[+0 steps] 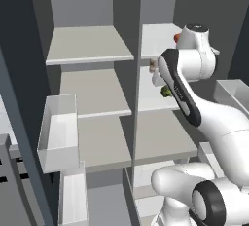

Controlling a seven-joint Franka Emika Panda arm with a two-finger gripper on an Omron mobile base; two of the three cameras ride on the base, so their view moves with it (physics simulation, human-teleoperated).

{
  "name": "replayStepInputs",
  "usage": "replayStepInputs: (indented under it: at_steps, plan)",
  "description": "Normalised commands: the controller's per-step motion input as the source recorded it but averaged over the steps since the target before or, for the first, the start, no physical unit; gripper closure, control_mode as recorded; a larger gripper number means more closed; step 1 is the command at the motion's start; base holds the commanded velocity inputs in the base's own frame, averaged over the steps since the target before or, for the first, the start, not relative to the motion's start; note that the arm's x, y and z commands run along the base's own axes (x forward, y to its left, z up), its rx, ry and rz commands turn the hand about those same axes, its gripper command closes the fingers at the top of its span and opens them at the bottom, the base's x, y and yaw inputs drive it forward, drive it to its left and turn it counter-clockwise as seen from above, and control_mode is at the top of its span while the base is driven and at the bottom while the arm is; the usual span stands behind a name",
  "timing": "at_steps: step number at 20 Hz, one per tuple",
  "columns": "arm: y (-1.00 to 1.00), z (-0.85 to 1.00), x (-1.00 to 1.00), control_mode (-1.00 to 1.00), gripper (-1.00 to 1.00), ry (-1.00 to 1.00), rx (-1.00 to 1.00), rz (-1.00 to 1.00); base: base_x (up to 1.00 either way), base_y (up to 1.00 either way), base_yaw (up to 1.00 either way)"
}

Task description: Take the sweet potato and broccoli from the fridge shelf and place them in the freezer drawer to begin freezing them.

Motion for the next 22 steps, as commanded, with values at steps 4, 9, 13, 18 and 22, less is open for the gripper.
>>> replayStepInputs:
  at_steps: [4,9,13,18,22]
  plan:
    - [0.00,-0.02,-0.46,-1.00,-1.00,-0.21,-0.02,0.00,0.00,0.00,0.00]
    - [-0.12,-0.24,-0.99,-1.00,-1.00,-0.33,-0.05,-0.14,0.00,0.00,0.00]
    - [-0.19,-0.12,-0.46,-1.00,-1.00,-0.02,-0.01,-0.20,0.00,0.00,0.00]
    - [-0.45,-0.05,-0.30,-1.00,-1.00,0.02,0.00,-0.18,0.00,0.00,0.00]
    - [-0.54,0.00,-0.04,-1.00,-1.00,0.04,0.00,-0.11,0.00,0.00,0.00]
